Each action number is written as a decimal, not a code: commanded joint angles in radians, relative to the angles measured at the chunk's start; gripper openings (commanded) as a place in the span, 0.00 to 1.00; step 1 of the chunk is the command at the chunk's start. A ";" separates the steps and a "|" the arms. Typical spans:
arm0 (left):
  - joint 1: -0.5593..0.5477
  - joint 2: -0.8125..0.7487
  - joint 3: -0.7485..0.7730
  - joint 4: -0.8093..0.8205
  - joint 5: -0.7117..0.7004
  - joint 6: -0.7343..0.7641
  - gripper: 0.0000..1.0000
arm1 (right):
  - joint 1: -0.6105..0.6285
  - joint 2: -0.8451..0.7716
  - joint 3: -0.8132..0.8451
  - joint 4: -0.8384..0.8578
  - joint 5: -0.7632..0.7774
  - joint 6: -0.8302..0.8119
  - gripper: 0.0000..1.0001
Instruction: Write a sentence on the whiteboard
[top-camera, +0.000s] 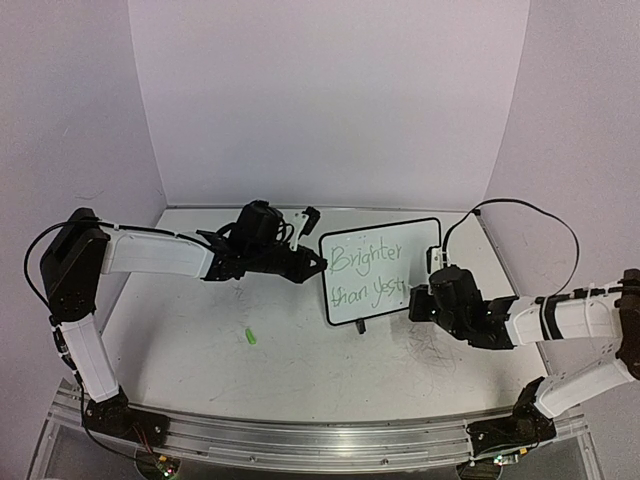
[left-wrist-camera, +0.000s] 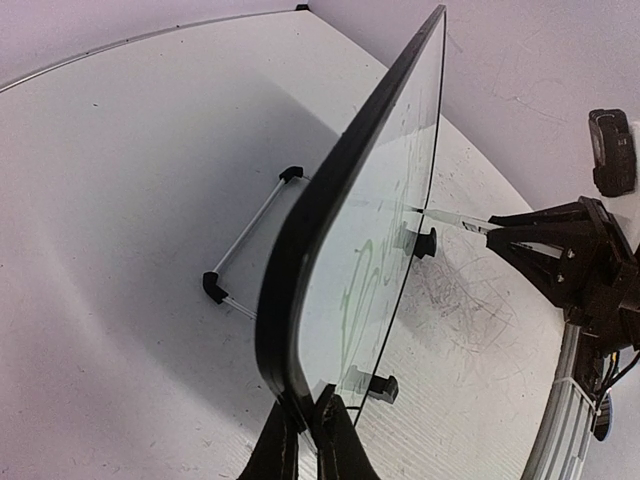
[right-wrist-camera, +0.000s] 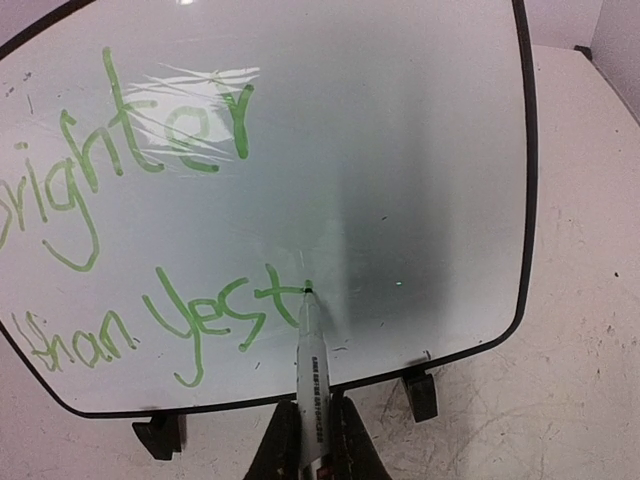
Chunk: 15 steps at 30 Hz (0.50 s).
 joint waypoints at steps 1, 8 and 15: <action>0.013 -0.049 -0.006 0.004 -0.086 0.040 0.00 | -0.005 0.019 0.009 0.037 0.023 -0.002 0.00; 0.013 -0.049 -0.007 0.004 -0.088 0.040 0.00 | -0.006 0.001 0.007 0.015 0.083 0.024 0.00; 0.013 -0.047 -0.005 0.004 -0.085 0.038 0.00 | -0.005 -0.016 0.019 0.037 0.082 -0.016 0.00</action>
